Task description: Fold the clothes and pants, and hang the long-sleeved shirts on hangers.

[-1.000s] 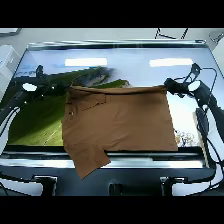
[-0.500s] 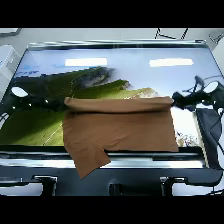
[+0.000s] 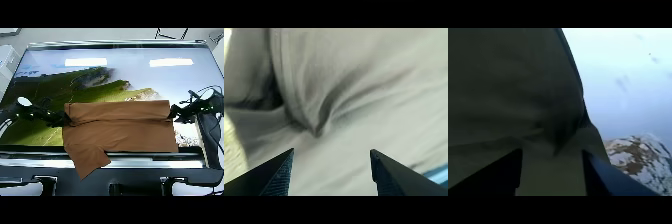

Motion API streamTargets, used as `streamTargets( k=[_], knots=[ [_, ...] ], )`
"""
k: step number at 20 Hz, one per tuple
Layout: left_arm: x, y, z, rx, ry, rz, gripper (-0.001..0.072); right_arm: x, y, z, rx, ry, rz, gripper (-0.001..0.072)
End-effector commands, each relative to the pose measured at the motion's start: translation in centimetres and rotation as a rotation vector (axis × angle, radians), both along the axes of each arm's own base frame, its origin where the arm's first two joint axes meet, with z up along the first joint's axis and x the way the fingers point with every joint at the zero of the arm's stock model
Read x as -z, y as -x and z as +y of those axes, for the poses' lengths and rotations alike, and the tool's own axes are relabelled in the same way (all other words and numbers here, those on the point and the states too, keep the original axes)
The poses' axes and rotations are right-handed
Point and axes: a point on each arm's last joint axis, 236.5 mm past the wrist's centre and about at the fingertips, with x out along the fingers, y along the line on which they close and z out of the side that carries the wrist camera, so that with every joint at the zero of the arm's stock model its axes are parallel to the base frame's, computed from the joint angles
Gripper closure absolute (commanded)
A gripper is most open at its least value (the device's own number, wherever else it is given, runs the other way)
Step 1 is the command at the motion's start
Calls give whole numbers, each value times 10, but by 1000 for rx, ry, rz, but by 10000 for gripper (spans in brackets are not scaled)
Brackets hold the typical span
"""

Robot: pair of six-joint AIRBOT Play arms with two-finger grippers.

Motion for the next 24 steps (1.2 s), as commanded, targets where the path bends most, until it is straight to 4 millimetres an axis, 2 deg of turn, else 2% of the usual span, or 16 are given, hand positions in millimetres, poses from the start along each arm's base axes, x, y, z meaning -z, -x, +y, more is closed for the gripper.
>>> streamTargets(
  k=[1, 3, 4, 5, 8, 10, 13, 17, 19, 20, 21, 23, 24],
  knots=[
    [-32, 11, 24, 1, 40, 29, 173, -30, 26, -22, 21, -38, 67, 200],
    [-35, 41, 43, 19, -7, 72, 175, -35, 57, -42, 66, -49, 145, 200],
    [-28, 62, 47, 30, -40, 104, 191, -33, 71, -47, 74, -42, 181, 200],
    [-20, 83, 43, 41, -42, 130, 191, -28, 85, -50, 76, -30, 211, 200],
    [8, 152, 6, 49, 50, 202, 192, -13, 106, -43, 76, -23, 241, 201],
    [22, 180, -18, 19, 110, 235, 225, -7, 114, -39, 75, -36, 263, 201],
    [37, 193, -43, 4, 141, 241, 226, -8, 117, -36, 72, -45, 277, 202],
    [51, 188, -53, -7, 73, 223, 236, -10, 121, -34, 51, -55, 287, 202],
    [57, 183, -54, -36, 38, 216, 381, -9, 121, -35, 52, -53, 285, 202],
    [57, 183, -56, -29, 35, 211, 591, -10, 121, -34, 51, -55, 288, 202],
    [56, 186, -57, -7, 42, 210, 681, -9, 123, -34, 49, -56, 295, 202],
    [52, 192, -58, 39, 61, 212, 682, 1, 135, -31, 40, -57, 328, 198],
    [51, 195, -57, 45, 63, 222, 682, 11, 143, -27, 37, -64, 345, 127]
  ],
)
